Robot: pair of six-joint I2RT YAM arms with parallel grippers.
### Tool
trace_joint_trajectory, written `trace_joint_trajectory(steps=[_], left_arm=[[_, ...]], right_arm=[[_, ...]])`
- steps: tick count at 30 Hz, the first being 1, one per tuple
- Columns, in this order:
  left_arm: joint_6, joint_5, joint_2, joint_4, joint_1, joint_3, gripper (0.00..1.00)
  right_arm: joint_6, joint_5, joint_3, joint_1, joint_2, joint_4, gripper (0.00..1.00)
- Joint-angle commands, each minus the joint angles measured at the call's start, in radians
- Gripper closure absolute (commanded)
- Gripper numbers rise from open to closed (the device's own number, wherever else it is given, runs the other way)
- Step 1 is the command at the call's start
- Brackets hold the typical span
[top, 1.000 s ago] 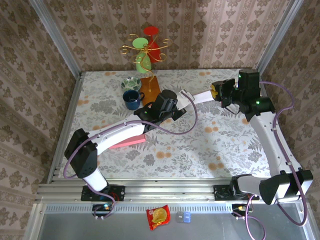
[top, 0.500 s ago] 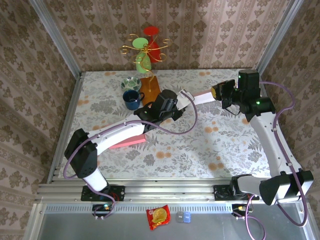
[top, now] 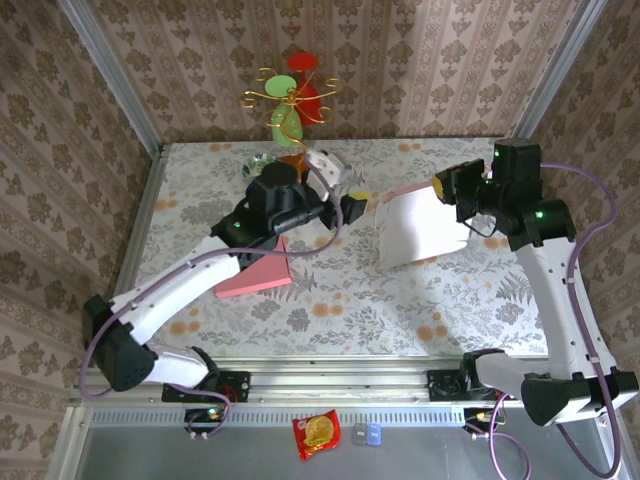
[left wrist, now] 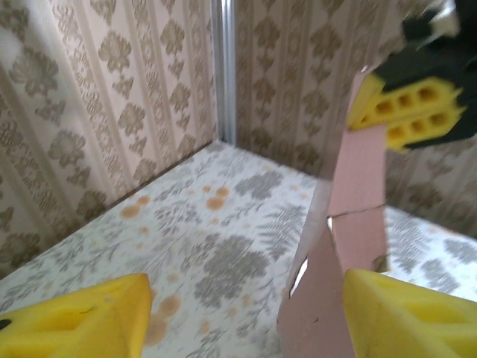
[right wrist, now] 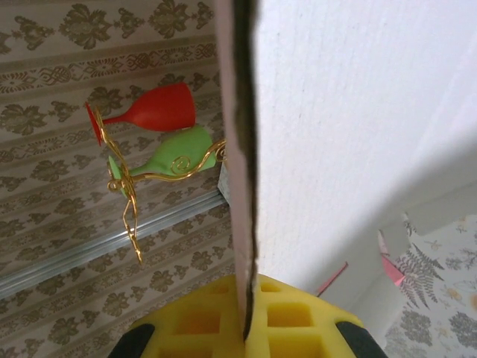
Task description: Fold the paper box
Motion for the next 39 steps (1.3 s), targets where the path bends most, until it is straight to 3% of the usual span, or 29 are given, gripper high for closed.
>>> trace_joint_trajectory(steps=[1,8,18,30,39], left_arm=[[-0.183,0.079,-0.034,0.02,0.051,-0.048,0.36],[-0.422,0.104,0.02,-0.101,0.214,-0.063,0.48],[-0.401,0.003,0.048,-0.277,0.22,-0.146,0.53],[-0.359,-0.01,0.047,-0.256,0.216,-0.286,0.54],[-0.33,0.019,0.083,-0.171,0.216,-0.345,0.56]], right_arm=[[-0.013,-0.017,0.04,0.005,0.024,-0.067,1.0],[0.053,-0.043,-0.071,0.068,0.147,0.18,1.0],[0.045,-0.055,-0.316,0.15,0.317,0.65,1.0],[-0.085,-0.179,-0.592,0.152,0.38,1.126,1.0],[-0.174,-0.235,-0.683,0.146,0.436,1.311,1.0]])
